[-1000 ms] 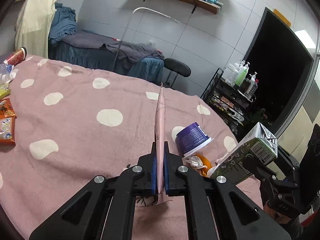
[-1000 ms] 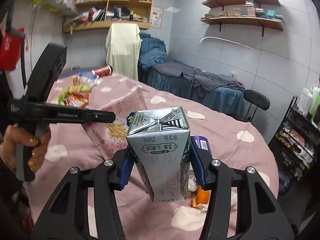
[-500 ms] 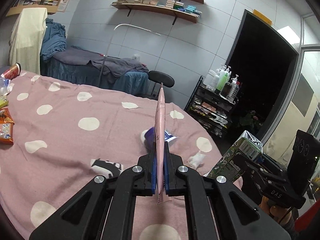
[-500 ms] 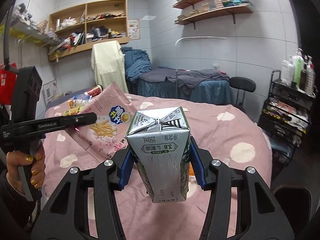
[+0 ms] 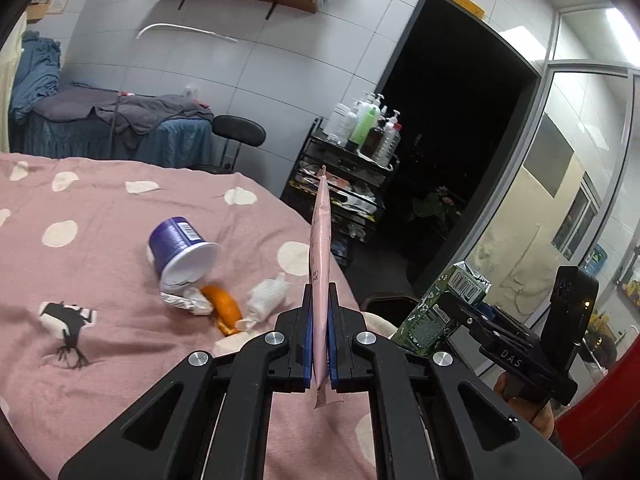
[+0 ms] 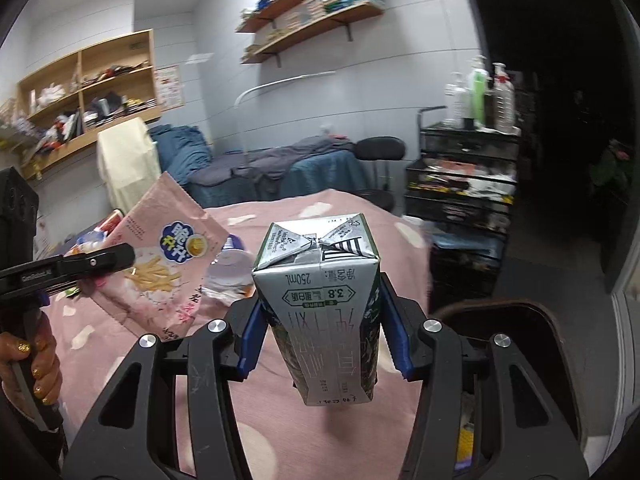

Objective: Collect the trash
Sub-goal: 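Carry the milk carton and pink snack bag over the black bin with both grippers, then lower the milk carton into the bin and open the right gripper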

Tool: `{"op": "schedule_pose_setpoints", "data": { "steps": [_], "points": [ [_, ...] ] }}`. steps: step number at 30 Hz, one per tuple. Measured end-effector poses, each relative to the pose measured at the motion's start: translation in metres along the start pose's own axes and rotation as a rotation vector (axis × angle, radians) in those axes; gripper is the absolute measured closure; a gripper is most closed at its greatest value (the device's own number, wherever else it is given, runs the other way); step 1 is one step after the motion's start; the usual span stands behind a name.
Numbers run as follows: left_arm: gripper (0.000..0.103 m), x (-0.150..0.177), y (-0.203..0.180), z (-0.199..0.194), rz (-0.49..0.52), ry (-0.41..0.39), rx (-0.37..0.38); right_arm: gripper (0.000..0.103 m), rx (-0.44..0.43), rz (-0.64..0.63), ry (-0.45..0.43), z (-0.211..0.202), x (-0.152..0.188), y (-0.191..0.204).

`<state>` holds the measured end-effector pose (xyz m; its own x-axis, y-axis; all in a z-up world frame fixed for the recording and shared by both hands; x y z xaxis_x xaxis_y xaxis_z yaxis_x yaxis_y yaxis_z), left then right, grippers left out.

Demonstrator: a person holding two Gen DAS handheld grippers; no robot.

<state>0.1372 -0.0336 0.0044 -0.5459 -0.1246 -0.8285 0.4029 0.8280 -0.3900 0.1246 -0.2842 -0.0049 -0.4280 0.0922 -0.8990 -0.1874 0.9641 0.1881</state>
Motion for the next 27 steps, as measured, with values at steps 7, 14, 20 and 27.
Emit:
{"op": "schedule_pose_setpoints", "data": {
  "steps": [7,14,20,27],
  "points": [
    [0.097,0.011,-0.035,0.035,0.027,0.064,0.09,0.051,0.153,0.061,0.036,-0.006,0.022,-0.063],
    [0.097,0.021,-0.068,0.06,0.086,0.109,0.143,0.051,0.249,0.118,0.138,0.017,0.054,-0.112],
    [0.097,0.026,-0.084,0.078,0.093,0.146,0.167,0.051,0.287,0.162,0.218,0.034,0.079,-0.136],
    [0.097,0.034,-0.096,0.094,0.111,0.194,0.187,0.051,0.343,0.198,0.342,0.053,0.101,-0.153]
  ]
}}
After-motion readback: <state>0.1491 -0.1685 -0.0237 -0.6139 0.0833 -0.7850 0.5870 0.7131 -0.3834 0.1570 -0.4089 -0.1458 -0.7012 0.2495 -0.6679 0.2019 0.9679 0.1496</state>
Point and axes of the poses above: each gripper's, at about its wrist camera, not at the fingertips, and z roughly the way its jaws point, y to its left, x to its underside, the point moved 3 cm from there along z, roughly the way its jaws point, and after that the axes turned 2 degrees about -y, right-handed, at the moved point
